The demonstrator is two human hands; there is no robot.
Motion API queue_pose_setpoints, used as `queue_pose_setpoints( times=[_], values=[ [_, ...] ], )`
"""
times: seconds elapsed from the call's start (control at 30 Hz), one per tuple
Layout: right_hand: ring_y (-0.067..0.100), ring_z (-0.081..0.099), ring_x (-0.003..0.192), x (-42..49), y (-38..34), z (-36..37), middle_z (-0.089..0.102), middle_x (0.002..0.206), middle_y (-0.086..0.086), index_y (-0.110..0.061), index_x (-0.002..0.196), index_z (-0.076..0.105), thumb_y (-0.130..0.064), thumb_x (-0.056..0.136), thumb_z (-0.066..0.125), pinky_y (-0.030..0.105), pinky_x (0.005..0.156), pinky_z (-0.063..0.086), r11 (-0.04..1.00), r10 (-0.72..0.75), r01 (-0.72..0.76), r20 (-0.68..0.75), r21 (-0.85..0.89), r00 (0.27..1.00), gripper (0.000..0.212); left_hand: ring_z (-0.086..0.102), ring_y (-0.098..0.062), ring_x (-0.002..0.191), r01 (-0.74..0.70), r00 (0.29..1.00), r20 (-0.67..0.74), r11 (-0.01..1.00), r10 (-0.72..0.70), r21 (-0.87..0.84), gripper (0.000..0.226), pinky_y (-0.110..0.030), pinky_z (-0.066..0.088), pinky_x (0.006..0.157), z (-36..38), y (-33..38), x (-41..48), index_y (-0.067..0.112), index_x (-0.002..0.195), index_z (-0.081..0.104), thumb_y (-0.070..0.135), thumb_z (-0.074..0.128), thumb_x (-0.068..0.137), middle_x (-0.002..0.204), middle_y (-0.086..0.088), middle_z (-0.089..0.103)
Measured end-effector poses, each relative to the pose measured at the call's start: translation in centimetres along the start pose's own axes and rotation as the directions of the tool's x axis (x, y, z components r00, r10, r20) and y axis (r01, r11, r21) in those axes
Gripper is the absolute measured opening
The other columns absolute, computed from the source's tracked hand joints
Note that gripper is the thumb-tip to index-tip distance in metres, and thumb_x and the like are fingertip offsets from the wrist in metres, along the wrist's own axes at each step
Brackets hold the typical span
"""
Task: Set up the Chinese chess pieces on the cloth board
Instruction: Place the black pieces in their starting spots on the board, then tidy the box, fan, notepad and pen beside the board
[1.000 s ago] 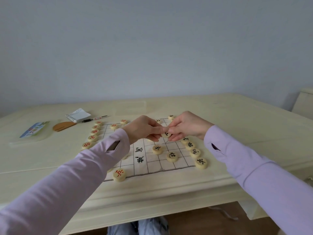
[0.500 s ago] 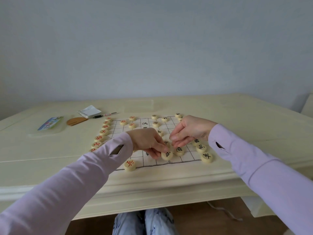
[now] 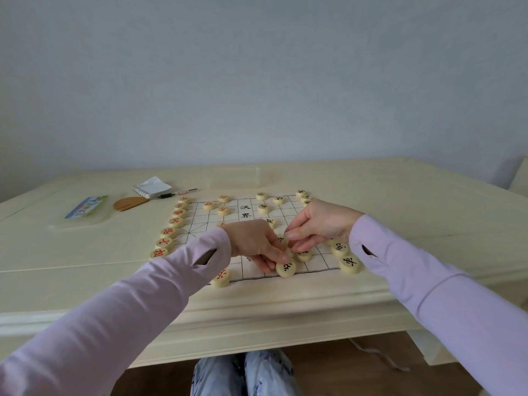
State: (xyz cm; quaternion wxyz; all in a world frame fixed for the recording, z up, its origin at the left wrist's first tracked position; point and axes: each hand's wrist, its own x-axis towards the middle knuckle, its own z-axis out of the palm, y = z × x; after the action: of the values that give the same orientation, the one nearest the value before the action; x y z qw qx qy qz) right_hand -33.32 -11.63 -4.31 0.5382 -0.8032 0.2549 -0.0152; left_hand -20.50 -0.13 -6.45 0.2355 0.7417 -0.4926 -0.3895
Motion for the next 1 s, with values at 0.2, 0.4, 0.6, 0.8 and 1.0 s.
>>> queue_pose_setpoints(
  times=[0.2,0.4,0.6,0.8,1.0],
  values=[
    [0.010,0.069,0.063,0.4,0.1,0.2,0.067,0.083,0.009,0.007,0.114,0.061,-0.003,0.087,0.062,0.017,0.065,0.058,1.000,-0.006,0.006,0.008,-0.011,1.000,0.029,0.064,-0.009,0.059,-0.023,1.000,-0.005,0.999,0.023,0.033,0.009,-0.018,0.053,0.068,0.1,0.5,-0.1,0.015,0.075,0.066,0.017,0.074,0.080,0.065,0.002,0.066],
    [0.010,0.069,0.064,0.5,-0.9,-0.2,0.068,0.082,0.011,0.006,0.109,0.065,-0.006,0.087,0.063,0.017,0.067,0.058,0.998,-0.050,0.049,-0.015,-0.025,0.999,0.024,0.061,-0.013,0.061,-0.078,0.994,-0.074,0.995,0.083,0.068,0.012,-0.016,0.051,0.059,-0.1,0.7,-0.2,0.012,0.075,0.065,0.016,0.076,0.077,0.066,0.000,0.064],
    [0.008,0.067,0.055,1.8,-2.9,-0.2,0.066,0.080,0.014,0.010,0.109,0.062,-0.003,0.086,0.064,0.017,0.058,0.057,0.992,-0.121,0.125,-0.123,0.023,0.985,0.026,0.060,-0.013,0.058,-0.174,0.909,-0.388,0.985,0.155,-0.014,0.018,-0.018,0.053,0.056,-4.6,0.6,-1.9,0.007,0.086,0.068,0.018,0.077,0.076,0.070,-0.004,0.066],
    [0.012,0.065,0.054,5.3,-5.8,1.6,0.062,0.078,0.014,0.013,0.108,0.060,0.001,0.086,0.063,0.019,0.056,0.057,0.987,-0.157,0.161,-0.153,0.017,0.976,0.025,0.059,-0.012,0.057,-0.130,0.826,-0.558,0.991,0.085,-0.042,0.009,-0.015,0.053,0.052,-8.8,-2.4,-2.9,0.005,0.087,0.068,0.011,0.072,0.081,0.076,-0.008,0.067],
    [0.023,0.067,0.078,11.7,-8.8,2.6,0.063,0.094,0.009,0.004,0.118,0.058,-0.008,0.086,0.066,0.031,0.073,0.059,0.985,-0.159,0.140,-0.208,-0.101,0.965,0.036,0.061,-0.016,0.058,-0.024,0.778,-0.628,0.998,-0.016,-0.056,0.010,-0.026,0.059,0.061,-12.7,-5.9,-1.8,0.007,0.092,0.065,0.011,0.068,0.084,0.074,-0.007,0.066]
  ],
)
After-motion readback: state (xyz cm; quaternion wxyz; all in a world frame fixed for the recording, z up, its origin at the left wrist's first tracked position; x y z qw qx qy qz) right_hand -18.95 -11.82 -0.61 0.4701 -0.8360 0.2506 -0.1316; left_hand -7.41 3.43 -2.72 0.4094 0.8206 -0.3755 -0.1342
